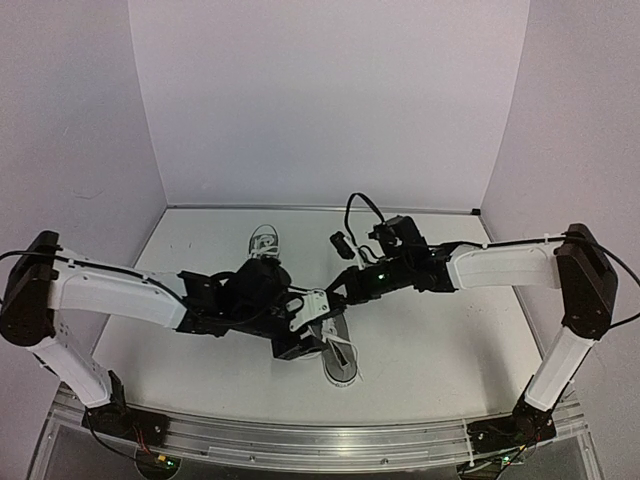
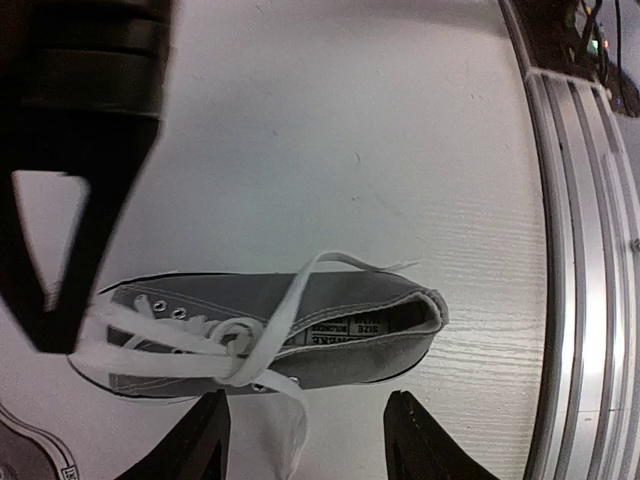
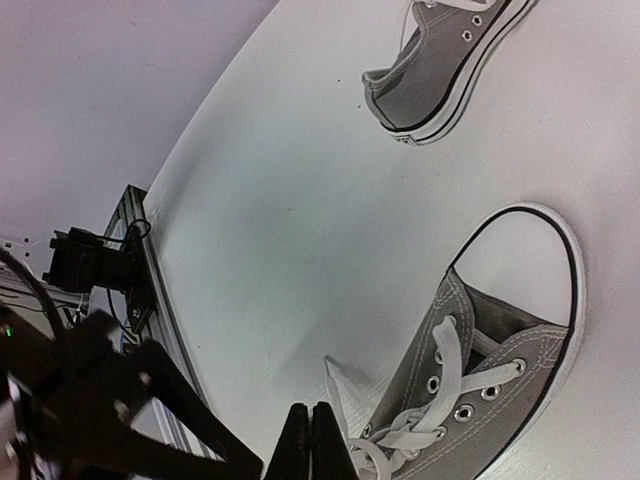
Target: Tie the shoes
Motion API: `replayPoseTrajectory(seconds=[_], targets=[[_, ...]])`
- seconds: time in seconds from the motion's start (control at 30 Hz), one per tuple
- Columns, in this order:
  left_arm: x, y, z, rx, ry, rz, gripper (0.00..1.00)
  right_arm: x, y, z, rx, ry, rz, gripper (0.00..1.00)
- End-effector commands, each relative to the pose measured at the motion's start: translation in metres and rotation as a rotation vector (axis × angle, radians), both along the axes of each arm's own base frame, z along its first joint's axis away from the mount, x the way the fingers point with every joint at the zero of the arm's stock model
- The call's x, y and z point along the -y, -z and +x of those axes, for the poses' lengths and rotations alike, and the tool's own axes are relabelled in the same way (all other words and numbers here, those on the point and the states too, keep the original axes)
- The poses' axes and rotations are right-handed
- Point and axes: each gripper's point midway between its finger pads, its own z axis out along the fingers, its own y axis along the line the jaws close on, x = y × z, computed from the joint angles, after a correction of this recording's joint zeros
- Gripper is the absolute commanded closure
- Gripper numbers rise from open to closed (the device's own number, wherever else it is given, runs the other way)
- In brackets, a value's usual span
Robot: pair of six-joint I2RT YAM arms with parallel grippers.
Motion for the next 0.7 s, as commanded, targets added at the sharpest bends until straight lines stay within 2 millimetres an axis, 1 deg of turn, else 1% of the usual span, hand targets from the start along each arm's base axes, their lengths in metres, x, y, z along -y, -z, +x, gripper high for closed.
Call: replayPoseTrajectory(seconds=[0.0,0.1,0.17,0.23,0.27,0.33,0.4,0.5,0.53,0.57,0.6,0.67], targets=[[-0.022,-0.049,0.02,-0.017,-0.184,-0.272,0.43,-0.023,-0.014,-0.014,0.034,-0.085,0.051,1.0],[-0.057,-0.046,0.042,-0.078,-0.385,-0.367,0.41,-0.036,-0.008,-0.021,0.027,-0.115,0.044,1.0],[-0.077,-0.046,0.057,-0.116,-0.502,-0.434,0.41,-0.042,-0.003,-0.024,0.021,-0.128,0.038,1.0],[-0.09,-0.037,0.063,-0.154,-0.575,-0.462,0.41,-0.047,0.002,-0.026,0.012,-0.137,0.031,0.99],[-0.093,-0.034,0.065,-0.161,-0.594,-0.462,0.41,-0.049,0.003,-0.028,0.008,-0.143,0.029,0.97],[-0.094,-0.024,0.068,-0.184,-0.626,-0.45,0.4,-0.051,0.006,-0.031,0.002,-0.157,0.018,0.91],[-0.09,-0.011,0.07,-0.218,-0.646,-0.424,0.39,-0.05,0.004,-0.032,0.01,-0.159,0.008,0.78],[-0.078,0.002,0.073,-0.278,-0.654,-0.406,0.38,-0.042,-0.018,-0.03,0.05,-0.143,0.025,0.55],[-0.074,0.01,0.074,-0.302,-0.654,-0.392,0.38,-0.037,-0.028,-0.028,0.061,-0.134,0.04,0.49],[-0.069,0.016,0.074,-0.323,-0.651,-0.385,0.38,-0.032,-0.035,-0.026,0.067,-0.123,0.052,0.45],[-0.065,0.018,0.074,-0.337,-0.646,-0.392,0.38,-0.023,-0.047,-0.022,0.08,-0.105,0.07,0.4],[-0.06,0.022,0.076,-0.354,-0.64,-0.406,0.38,-0.01,-0.06,-0.019,0.09,-0.084,0.093,0.28]])
